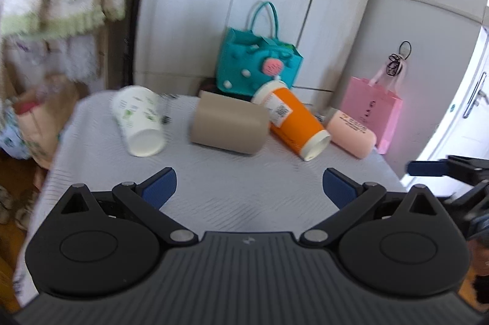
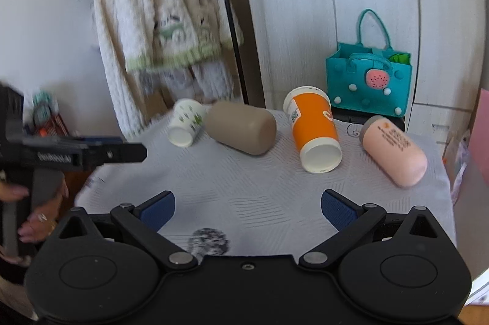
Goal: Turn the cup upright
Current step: 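Reach the right tool to the lying orange cup and close around it, then lift the orange cup with the right tool and rotate it upright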
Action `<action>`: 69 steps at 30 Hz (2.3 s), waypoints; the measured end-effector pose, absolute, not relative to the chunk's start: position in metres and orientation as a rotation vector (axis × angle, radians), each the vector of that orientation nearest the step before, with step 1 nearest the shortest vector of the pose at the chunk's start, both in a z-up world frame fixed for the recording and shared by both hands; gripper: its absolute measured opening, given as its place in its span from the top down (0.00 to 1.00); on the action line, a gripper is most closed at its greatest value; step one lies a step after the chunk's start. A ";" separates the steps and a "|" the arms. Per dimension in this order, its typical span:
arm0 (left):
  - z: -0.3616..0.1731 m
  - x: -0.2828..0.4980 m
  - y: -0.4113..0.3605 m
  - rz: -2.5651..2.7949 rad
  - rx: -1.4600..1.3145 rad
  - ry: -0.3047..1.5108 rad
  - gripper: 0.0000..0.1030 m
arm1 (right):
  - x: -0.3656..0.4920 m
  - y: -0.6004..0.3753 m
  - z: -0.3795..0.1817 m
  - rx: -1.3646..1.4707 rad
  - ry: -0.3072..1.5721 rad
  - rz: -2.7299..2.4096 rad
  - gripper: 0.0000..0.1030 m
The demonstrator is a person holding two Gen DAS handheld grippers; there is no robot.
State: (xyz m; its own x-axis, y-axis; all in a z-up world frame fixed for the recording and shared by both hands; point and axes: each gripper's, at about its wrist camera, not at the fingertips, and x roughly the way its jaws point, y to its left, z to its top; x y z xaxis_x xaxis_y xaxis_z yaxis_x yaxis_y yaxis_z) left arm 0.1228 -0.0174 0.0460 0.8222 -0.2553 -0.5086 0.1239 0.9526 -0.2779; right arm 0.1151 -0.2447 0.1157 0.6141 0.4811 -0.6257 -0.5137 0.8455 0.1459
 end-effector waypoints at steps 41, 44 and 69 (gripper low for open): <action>-0.005 0.236 -0.021 -0.218 -0.533 0.763 0.00 | 0.302 -0.210 0.048 -0.342 0.840 0.549 0.29; -0.004 0.233 -0.023 -0.219 -0.526 0.766 0.00 | 0.300 -0.210 0.049 -0.341 0.832 0.539 0.29; -0.003 0.175 -0.042 -0.305 -0.534 0.798 0.00 | 0.173 -0.248 0.084 -0.296 0.805 0.447 0.30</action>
State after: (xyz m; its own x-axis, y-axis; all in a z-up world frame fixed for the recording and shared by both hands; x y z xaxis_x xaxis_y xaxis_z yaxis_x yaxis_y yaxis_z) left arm 0.1749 -0.0421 -0.0031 0.6650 -0.4520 -0.5946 0.0607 0.8261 -0.5602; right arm 0.1733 -0.2476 0.0843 0.6081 0.2707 -0.7462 -0.4909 0.8670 -0.0854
